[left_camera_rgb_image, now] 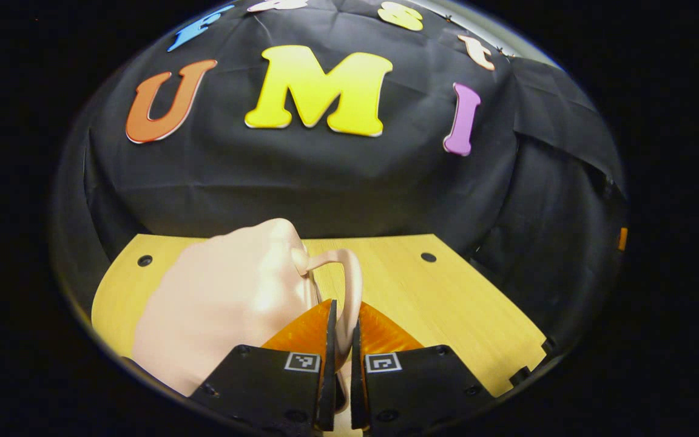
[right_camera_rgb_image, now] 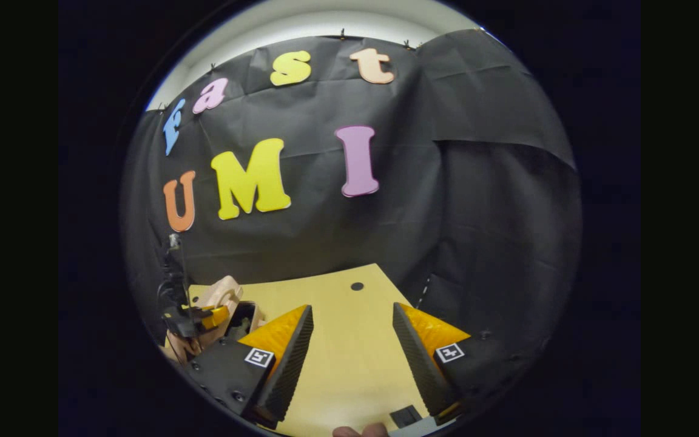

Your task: First open the suitcase, pack the skin care products into it, and then close the suitcase.

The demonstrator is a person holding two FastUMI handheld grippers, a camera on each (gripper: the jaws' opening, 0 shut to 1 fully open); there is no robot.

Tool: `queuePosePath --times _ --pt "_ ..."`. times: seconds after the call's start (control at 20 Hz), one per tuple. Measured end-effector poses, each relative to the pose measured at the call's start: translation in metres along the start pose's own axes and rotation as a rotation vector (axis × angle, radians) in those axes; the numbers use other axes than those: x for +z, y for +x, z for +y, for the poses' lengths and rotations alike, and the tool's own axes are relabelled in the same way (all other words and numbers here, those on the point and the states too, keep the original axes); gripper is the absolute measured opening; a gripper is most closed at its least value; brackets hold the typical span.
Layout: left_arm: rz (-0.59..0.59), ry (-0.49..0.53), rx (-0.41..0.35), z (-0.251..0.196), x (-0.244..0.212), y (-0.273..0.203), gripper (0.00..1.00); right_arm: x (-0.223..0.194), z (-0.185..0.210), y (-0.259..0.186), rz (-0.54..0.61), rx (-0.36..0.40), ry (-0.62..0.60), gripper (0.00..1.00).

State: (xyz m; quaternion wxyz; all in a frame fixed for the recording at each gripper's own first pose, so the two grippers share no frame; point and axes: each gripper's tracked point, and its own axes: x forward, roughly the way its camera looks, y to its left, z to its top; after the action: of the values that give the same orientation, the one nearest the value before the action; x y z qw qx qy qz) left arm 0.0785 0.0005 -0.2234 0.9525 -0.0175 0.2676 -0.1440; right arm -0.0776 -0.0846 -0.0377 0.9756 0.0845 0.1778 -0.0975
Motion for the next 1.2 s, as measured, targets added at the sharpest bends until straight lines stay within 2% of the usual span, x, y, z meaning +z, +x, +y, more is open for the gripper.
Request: queuePosePath --times 0.05,0.1,0.15,0.25,0.45,0.5,0.55,0.6,0.7,0.75,0.8,0.85,0.9,0.95,1.05,1.2 --pt "0.025 0.042 0.017 -0.004 -0.007 0.009 0.13 -0.002 -0.010 -0.001 0.006 -0.017 0.001 0.78" --pt "0.050 0.085 0.036 -0.009 -0.017 0.017 0.13 -0.003 -0.018 -0.002 0.012 -0.032 0.001 0.72" --pt "0.075 0.122 0.052 -0.012 -0.027 0.024 0.13 -0.005 -0.027 -0.003 0.019 -0.044 0.003 0.78" --pt "0.126 0.176 0.085 -0.016 -0.049 0.032 0.13 -0.006 -0.039 -0.003 0.024 -0.060 0.015 0.78" --pt "0.159 0.279 0.147 -0.019 -0.061 0.040 0.13 -0.009 -0.046 0.006 0.035 -0.049 0.026 0.78" --pt "0.183 0.313 0.150 -0.021 -0.067 0.042 0.13 -0.009 -0.044 0.010 0.039 -0.036 0.021 0.73" --pt "0.215 0.330 0.135 -0.027 -0.073 0.043 0.17 -0.011 -0.041 0.014 0.043 -0.021 0.018 0.73" --pt "0.235 0.330 0.126 -0.032 -0.080 0.043 0.22 -0.011 -0.038 0.018 0.048 -0.002 0.016 0.78" --pt "0.261 0.279 0.097 -0.044 -0.082 0.036 0.38 -0.010 -0.024 0.030 0.052 0.045 0.009 0.78" --pt "0.258 0.259 0.094 -0.047 -0.077 0.031 0.60 -0.010 -0.015 0.037 0.053 0.070 -0.001 0.78" --pt "0.251 0.233 0.084 -0.051 -0.071 0.021 0.60 -0.009 -0.004 0.042 0.054 0.099 -0.015 0.78" --pt "0.231 0.201 0.074 -0.055 -0.060 0.010 0.70 -0.006 0.009 0.047 0.051 0.129 -0.030 0.78" --pt "0.189 0.172 0.071 -0.055 -0.044 -0.003 0.76 -0.002 0.023 0.052 0.045 0.161 -0.045 0.78" --pt "0.132 0.143 0.074 -0.053 -0.021 -0.018 0.87 0.004 0.037 0.055 0.033 0.191 -0.064 0.78" --pt "-0.006 0.083 0.092 -0.044 0.032 -0.054 0.91 0.026 0.068 0.057 -0.020 0.247 -0.092 0.78" --pt "-0.241 0.014 0.143 -0.017 0.124 -0.108 0.93 0.069 0.111 0.052 -0.158 0.287 -0.138 0.78"
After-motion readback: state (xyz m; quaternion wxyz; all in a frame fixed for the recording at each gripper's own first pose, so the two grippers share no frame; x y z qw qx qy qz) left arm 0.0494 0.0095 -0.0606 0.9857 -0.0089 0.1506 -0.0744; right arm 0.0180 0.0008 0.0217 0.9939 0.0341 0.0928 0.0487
